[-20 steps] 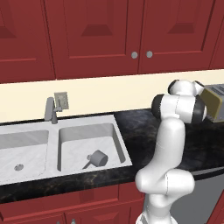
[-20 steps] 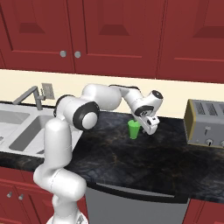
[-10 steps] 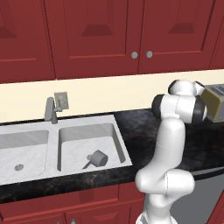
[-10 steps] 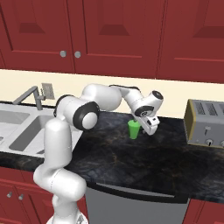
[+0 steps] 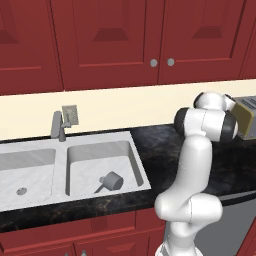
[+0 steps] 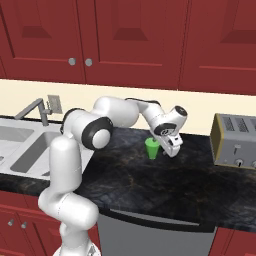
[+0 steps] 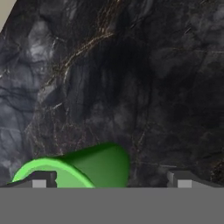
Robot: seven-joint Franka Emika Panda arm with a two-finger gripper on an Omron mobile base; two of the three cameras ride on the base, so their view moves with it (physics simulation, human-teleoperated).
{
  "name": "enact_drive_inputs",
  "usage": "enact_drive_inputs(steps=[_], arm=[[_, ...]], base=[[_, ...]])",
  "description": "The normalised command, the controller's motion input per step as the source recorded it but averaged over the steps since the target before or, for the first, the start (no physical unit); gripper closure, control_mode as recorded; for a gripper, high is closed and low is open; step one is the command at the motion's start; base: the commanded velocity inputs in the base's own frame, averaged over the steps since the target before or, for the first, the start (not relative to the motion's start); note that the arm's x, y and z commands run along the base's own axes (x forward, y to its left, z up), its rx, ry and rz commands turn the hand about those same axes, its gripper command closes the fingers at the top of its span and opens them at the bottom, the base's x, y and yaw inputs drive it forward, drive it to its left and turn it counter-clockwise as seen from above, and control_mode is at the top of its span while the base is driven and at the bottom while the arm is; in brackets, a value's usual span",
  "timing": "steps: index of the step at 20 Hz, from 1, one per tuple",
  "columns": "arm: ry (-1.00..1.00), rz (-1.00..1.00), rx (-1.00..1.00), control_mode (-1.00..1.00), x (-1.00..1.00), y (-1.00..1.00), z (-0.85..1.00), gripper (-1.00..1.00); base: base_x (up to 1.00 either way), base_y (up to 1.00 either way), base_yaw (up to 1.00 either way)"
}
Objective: Move any existing items from the left basin to the right basin for drying. Then move the cup from the counter to the left basin of the sink for washing.
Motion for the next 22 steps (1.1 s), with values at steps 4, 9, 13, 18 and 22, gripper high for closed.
enact_drive_inputs(steps=[4, 9, 13, 18, 22], arm=[[0.00, 0.00, 0.00, -1.00, -0.08, 0.00, -0.19, -1.00], [0.00, 0.00, 0.00, -1.00, 0.00, 0.00, -0.19, -1.00], [0.00, 0.00, 0.00, -1.00, 0.02, 0.02, -0.07, 1.00], [0.00, 0.00, 0.00, -1.00, 0.00, 0.00, 0.00, 1.00], [-0.01, 0.00, 0.00, -1.00, -0.04, 0.00, 0.00, 1.00]], base=[[0.00, 0.00, 0.00], [0.00, 0.00, 0.00], [0.00, 0.00, 0.00], [0.00, 0.00, 0.00], [0.00, 0.00, 0.00]])
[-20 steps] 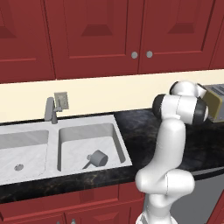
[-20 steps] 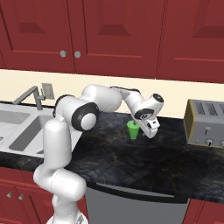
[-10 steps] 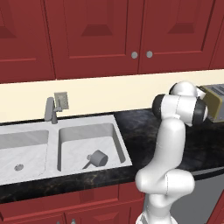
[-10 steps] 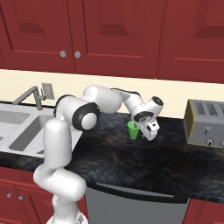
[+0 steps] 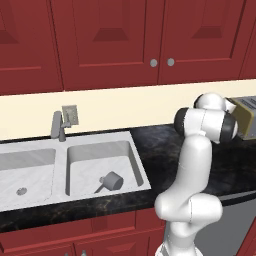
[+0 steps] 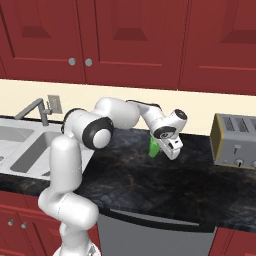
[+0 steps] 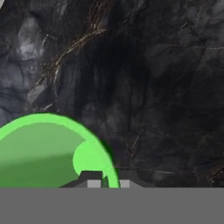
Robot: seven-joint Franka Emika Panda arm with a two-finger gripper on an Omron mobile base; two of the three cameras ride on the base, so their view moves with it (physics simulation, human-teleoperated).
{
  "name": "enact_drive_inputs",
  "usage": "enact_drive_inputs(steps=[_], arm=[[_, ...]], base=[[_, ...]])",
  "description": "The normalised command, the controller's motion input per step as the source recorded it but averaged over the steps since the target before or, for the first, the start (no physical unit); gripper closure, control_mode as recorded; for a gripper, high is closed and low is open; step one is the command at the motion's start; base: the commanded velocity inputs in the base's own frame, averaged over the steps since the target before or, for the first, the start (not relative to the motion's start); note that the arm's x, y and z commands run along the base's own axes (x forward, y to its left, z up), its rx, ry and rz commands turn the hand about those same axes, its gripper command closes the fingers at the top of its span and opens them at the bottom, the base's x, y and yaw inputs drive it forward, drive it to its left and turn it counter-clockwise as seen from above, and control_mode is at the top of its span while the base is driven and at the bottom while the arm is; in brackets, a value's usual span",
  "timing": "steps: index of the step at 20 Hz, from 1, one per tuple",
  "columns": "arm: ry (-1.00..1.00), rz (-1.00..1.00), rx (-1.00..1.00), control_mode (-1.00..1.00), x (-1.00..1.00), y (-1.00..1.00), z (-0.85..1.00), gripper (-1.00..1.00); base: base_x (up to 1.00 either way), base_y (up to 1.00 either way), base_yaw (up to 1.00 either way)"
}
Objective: Move any existing items from the left basin to the right basin for drying. Then move the cup from the counter to the left basin of the sink for washing.
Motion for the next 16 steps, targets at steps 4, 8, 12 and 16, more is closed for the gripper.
enact_drive_inputs(steps=[4, 8, 12, 16], arm=[[-0.03, 0.00, 0.00, -1.00, -0.27, 0.10, 0.00, 1.00], [-0.16, 0.00, 0.00, -1.00, -0.52, 0.16, 0.03, 1.00], [-0.17, 0.00, 0.00, -1.00, -0.66, 0.12, 0.18, 1.00], [-0.10, 0.00, -0.02, -1.00, -0.53, 0.14, 0.38, 1.00]], base=[[0.00, 0.00, 0.00], [0.00, 0.00, 0.00], [0.00, 0.00, 0.00], [0.00, 0.00, 0.00]])
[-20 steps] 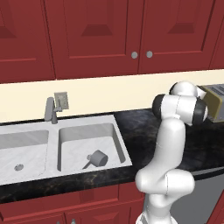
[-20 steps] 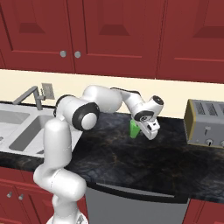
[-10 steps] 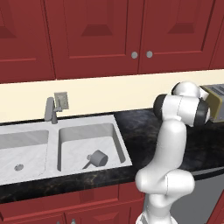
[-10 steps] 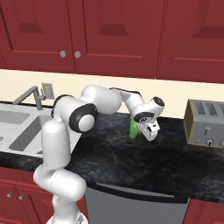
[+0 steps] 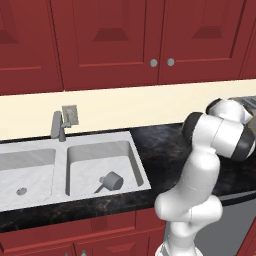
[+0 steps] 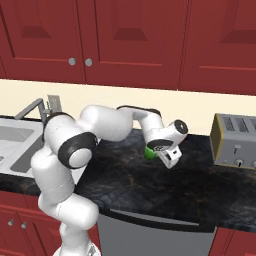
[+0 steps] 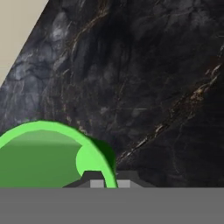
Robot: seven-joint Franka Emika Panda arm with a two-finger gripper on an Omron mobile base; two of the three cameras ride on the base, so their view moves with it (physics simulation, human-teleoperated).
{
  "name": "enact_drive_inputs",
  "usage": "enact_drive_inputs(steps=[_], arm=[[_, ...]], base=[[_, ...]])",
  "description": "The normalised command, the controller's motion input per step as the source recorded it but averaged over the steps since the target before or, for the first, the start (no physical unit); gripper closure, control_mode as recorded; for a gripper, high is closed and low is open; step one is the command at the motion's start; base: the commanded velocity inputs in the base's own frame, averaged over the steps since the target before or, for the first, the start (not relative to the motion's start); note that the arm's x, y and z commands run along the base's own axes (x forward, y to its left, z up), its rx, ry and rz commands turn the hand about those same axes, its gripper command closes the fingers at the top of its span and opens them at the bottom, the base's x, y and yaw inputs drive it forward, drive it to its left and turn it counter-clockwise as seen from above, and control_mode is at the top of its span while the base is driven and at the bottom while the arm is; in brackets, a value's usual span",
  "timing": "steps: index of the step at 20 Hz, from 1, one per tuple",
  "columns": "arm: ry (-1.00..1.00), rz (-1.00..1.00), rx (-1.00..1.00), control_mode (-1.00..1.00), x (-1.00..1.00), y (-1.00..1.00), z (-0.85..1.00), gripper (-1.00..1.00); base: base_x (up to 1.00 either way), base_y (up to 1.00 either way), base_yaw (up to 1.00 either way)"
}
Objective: Move any existing items from the left basin to the right basin for drying. Then move the cup from the counter to the left basin of the sink for washing.
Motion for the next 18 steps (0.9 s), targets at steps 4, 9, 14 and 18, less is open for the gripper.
enact_drive_inputs(steps=[4, 9, 14, 18], arm=[[-0.03, 0.00, -0.08, -1.00, -0.43, 0.38, 0.40, 1.00], [0.00, 0.00, -0.09, -1.00, -0.47, 0.49, 0.50, 1.00], [0.00, 0.00, -0.11, -1.00, -0.45, 0.66, 0.46, 1.00], [0.00, 0.02, -0.09, -1.00, -0.43, 0.74, 0.26, 1.00]], base=[[0.00, 0.00, 0.00], [0.00, 0.00, 0.00], [0.00, 0.00, 0.00], [0.00, 0.00, 0.00]])
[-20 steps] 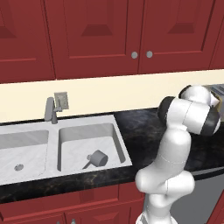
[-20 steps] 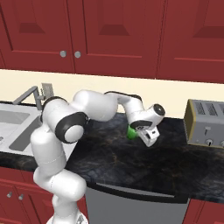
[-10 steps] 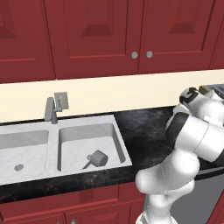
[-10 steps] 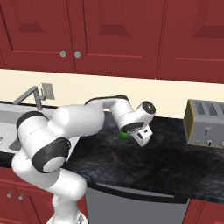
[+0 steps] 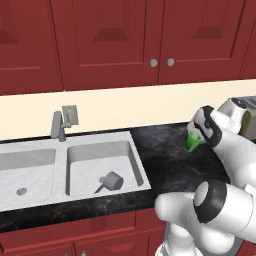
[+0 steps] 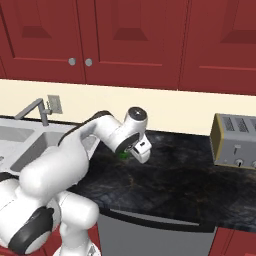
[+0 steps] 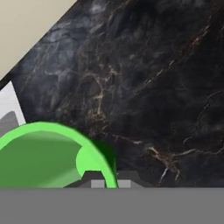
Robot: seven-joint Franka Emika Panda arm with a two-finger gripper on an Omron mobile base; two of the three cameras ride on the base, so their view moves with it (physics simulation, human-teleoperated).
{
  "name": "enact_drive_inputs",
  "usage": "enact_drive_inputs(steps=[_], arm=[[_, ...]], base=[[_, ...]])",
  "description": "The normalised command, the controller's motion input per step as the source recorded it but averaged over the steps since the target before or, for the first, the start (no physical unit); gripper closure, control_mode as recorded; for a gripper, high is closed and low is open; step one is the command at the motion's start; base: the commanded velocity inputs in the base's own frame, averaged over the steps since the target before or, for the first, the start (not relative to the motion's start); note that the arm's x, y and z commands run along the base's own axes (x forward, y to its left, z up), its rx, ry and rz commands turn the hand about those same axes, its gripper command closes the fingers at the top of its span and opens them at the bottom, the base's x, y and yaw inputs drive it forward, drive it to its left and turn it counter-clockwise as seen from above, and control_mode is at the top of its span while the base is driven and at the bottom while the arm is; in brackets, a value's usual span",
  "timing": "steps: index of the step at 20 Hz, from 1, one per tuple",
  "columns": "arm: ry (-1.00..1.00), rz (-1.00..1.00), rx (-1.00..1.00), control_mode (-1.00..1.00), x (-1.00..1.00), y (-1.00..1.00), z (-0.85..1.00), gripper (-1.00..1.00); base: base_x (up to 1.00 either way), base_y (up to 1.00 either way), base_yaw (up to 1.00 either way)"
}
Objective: Move any existing items from the left basin to the right basin for drying. Then move the cup from the counter to the left basin of the sink for washing.
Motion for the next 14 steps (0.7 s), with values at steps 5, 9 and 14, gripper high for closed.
enact_drive_inputs(steps=[5, 9, 14], arm=[[0.00, 0.04, -0.07, -1.00, -0.31, 0.83, 0.05, 1.00], [0.00, 0.09, -0.04, -1.00, -0.19, 0.83, 0.05, 1.00], [0.00, 0.11, -0.04, -1.00, -0.11, 0.81, 0.15, 1.00]], base=[[0.00, 0.00, 0.00], [0.00, 0.00, 0.00], [0.00, 0.00, 0.00]])
